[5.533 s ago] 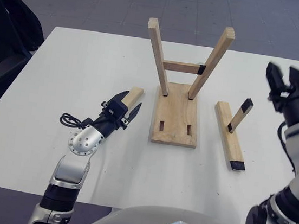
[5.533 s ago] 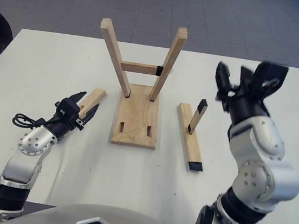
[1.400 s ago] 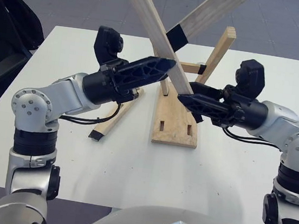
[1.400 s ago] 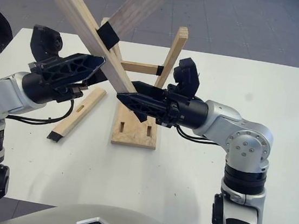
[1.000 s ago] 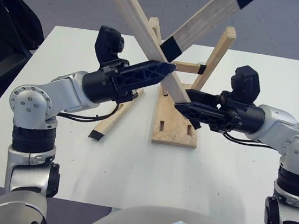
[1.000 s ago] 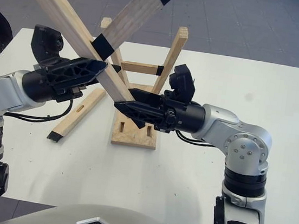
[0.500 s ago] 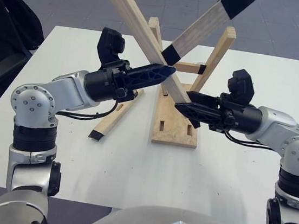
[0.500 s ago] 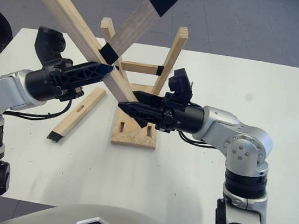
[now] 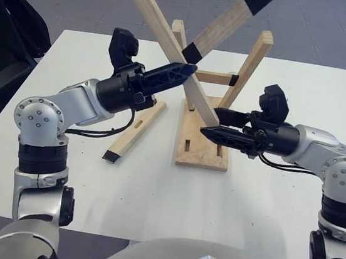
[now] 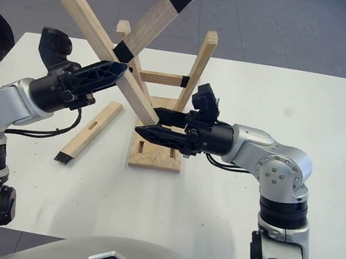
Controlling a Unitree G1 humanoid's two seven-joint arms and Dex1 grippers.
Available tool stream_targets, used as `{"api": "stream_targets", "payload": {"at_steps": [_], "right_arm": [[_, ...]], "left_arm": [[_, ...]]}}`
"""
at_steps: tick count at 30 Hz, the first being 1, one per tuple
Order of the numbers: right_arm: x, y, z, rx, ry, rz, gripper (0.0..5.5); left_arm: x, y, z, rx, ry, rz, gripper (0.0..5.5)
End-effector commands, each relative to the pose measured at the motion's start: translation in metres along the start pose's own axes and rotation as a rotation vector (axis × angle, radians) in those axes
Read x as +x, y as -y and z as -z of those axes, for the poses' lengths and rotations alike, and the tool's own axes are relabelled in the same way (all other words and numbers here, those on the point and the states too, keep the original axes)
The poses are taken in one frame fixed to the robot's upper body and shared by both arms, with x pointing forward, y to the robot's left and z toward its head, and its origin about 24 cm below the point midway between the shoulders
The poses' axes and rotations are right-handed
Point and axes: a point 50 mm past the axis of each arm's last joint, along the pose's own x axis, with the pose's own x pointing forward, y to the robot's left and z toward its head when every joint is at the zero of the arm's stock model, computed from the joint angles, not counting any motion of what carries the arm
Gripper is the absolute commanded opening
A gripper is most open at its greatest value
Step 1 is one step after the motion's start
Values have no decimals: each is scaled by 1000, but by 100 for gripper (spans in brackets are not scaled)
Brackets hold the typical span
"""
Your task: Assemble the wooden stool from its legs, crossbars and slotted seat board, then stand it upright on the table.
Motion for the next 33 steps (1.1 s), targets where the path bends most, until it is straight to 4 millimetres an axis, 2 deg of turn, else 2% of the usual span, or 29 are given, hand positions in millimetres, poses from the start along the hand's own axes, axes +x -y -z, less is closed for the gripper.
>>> {"api": "stream_targets", "payload": {"at_steps": [1, 4, 6, 11, 14, 19, 24, 33], "right_arm": [[-19, 9, 4, -16, -70, 106, 336], [-37, 20, 15, -27, -148, 215, 336], [-42, 26, 24, -34, -194, 260, 336], [-39, 40, 47, -70, -316, 333, 336], [-38, 45, 60, -98, -385, 358, 336], [-38, 54, 80, -92, -468, 384, 336], [-34, 62, 82, -108, -496, 383, 336], [-32, 62, 82, -124, -511, 361, 336]], "left_arm": [[-15, -5, -23, 152, 57, -140, 214], [-20, -4, -27, 319, 36, -182, 214], [-19, -5, -19, 403, -2, -148, 213], [-18, -19, 20, 497, -229, -38, 213], [-19, -29, 28, 552, -303, -22, 213], [-20, -45, 35, 627, -313, -13, 213], [-25, -59, 46, 644, -356, 3, 213], [-31, -72, 52, 644, -406, 3, 213]]}}
